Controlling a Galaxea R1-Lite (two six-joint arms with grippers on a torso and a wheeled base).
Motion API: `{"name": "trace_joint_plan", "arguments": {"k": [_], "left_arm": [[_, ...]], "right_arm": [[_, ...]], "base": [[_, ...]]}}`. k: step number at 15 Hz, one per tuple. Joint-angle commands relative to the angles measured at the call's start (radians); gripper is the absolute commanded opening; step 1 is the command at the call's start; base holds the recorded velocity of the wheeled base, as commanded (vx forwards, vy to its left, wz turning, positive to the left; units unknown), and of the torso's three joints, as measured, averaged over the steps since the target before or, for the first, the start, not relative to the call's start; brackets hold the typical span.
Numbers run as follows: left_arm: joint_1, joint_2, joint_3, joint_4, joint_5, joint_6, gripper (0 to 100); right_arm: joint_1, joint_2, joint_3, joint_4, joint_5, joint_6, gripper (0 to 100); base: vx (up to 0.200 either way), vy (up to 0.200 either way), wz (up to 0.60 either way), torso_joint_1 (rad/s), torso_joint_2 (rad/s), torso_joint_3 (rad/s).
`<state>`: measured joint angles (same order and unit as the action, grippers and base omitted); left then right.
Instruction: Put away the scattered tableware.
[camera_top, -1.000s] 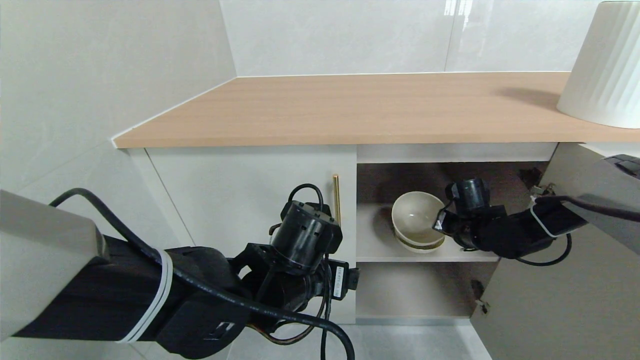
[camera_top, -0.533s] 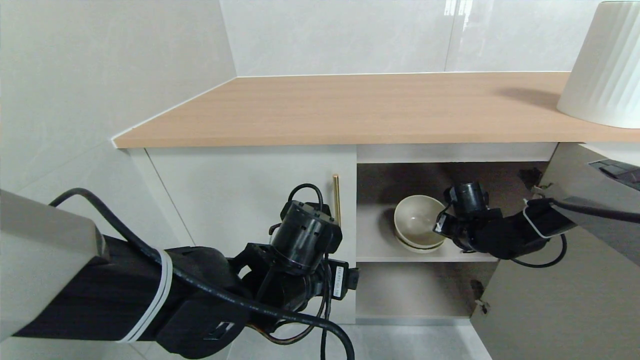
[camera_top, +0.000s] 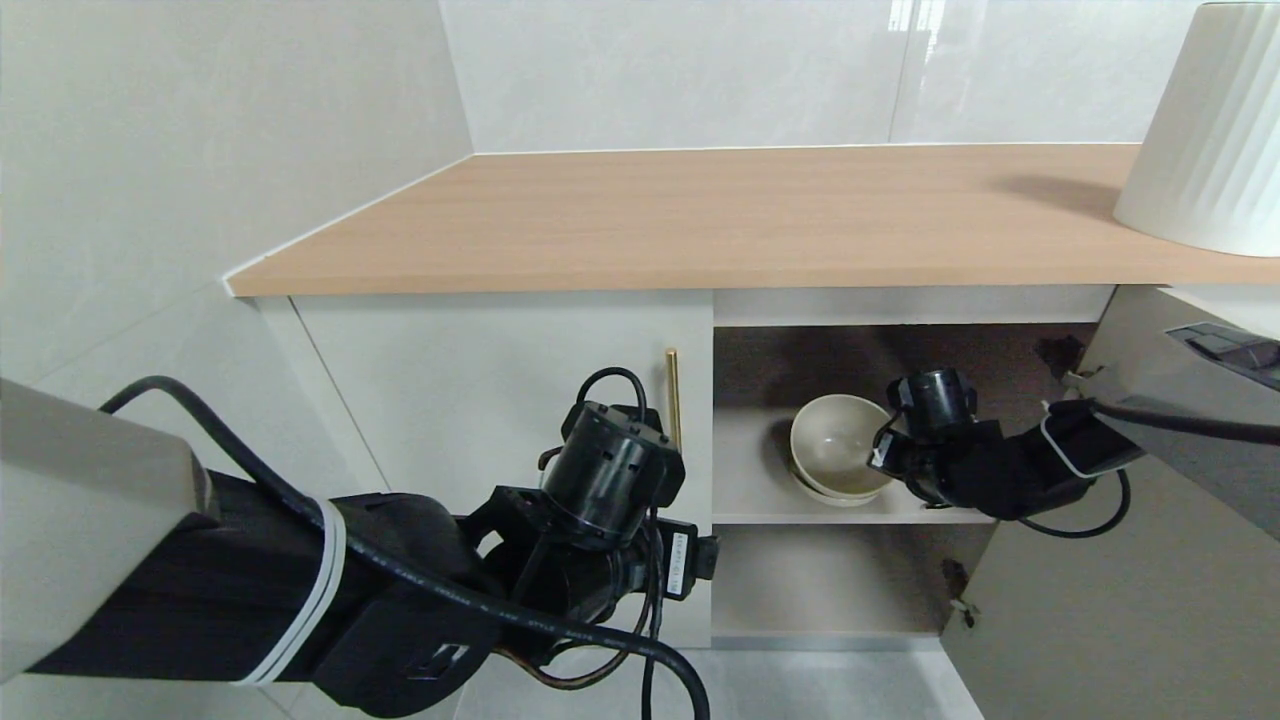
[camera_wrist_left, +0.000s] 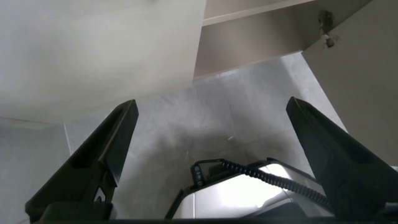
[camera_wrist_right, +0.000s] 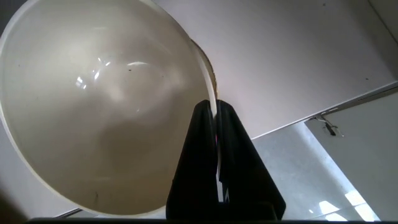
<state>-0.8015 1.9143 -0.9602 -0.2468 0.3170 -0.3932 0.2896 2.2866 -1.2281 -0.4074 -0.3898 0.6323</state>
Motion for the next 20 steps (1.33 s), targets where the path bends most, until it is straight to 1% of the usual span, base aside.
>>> {"name": "trace_joint_plan", "arguments": {"k": [1,3,4,7,9,10,12,13,14,15,16,17,18,19,20], "left_arm": [[0.001,0.0,0.0,0.0,0.001,-0.001,100],[0.001,0.0,0.0,0.0,0.001,-0.001,100],[0.001,0.0,0.0,0.0,0.001,-0.001,100],[-0.001,-0.001,0.0,0.0,0.002,-0.001,100],[0.001,-0.003,-0.003,0.0,0.002,-0.004,100],[0.008,-0.006,-0.006,0.0,0.002,-0.018,100],[0.028,-0.027,-0.005,0.0,0.002,-0.024,100],[0.048,-0.046,0.001,0.001,0.002,-0.027,100],[0.073,-0.067,0.012,0.001,0.002,-0.042,100],[0.105,-0.112,0.038,0.003,0.001,-0.053,100],[0.139,-0.162,0.069,0.003,-0.001,-0.053,100],[0.154,-0.216,0.094,0.006,-0.001,-0.053,100],[0.169,-0.291,0.132,0.012,-0.003,-0.049,100],[0.177,-0.35,0.159,0.021,-0.007,-0.046,100],[0.174,-0.406,0.204,0.044,-0.013,-0.046,100]], "right_arm": [[0.0,0.001,0.001,-0.001,0.0,0.0,0],[0.002,0.001,0.001,0.001,0.0,0.0,0],[0.002,0.001,0.002,0.001,0.0,0.0,100],[0.008,-0.015,0.01,0.001,0.002,0.001,100],[0.014,-0.064,0.039,0.002,0.009,0.0,100],[0.029,-0.099,0.058,0.007,0.015,-0.002,100],[0.071,-0.194,0.119,0.018,0.057,-0.017,100],[0.086,-0.259,0.137,0.064,0.066,-0.029,100],[0.088,-0.348,0.144,0.139,0.072,-0.031,100],[0.089,-0.478,0.159,0.269,0.095,-0.031,100],[0.099,-0.585,0.171,0.415,0.144,-0.033,100],[0.111,-0.682,0.173,0.562,0.198,-0.033,100],[0.145,-0.754,0.174,0.687,0.244,-0.029,100],[0.177,-0.789,0.191,0.759,0.261,-0.033,100],[0.209,-0.802,0.225,0.776,0.247,-0.057,100]], "base": [[0.0,0.0,0.0,0.0,0.0,0.0],[0.0,0.0,0.0,0.0,0.0,0.0],[0.0,0.0,0.0,0.0,0.0,0.0],[0.0,0.0,0.0,0.0,0.0,0.0],[0.0,0.0,0.0,0.0,0.0,0.0],[0.0,0.0,0.0,0.0,0.0,0.0],[0.0,0.0,0.0,0.0,0.0,0.0],[0.0,0.0,0.0,0.0,0.0,0.0],[0.0,0.0,0.0,0.0,0.0,0.0],[0.0,0.0,0.0,0.0,0.0,0.0],[0.0,0.0,0.0,0.0,0.0,0.0],[0.0,0.0,0.0,0.0,0.0,0.0],[0.0,0.0,0.0,0.0,0.0,0.0],[0.0,0.0,0.0,0.0,0.0,0.0],[0.0,0.0,0.0,0.0,0.0,0.0]]}}
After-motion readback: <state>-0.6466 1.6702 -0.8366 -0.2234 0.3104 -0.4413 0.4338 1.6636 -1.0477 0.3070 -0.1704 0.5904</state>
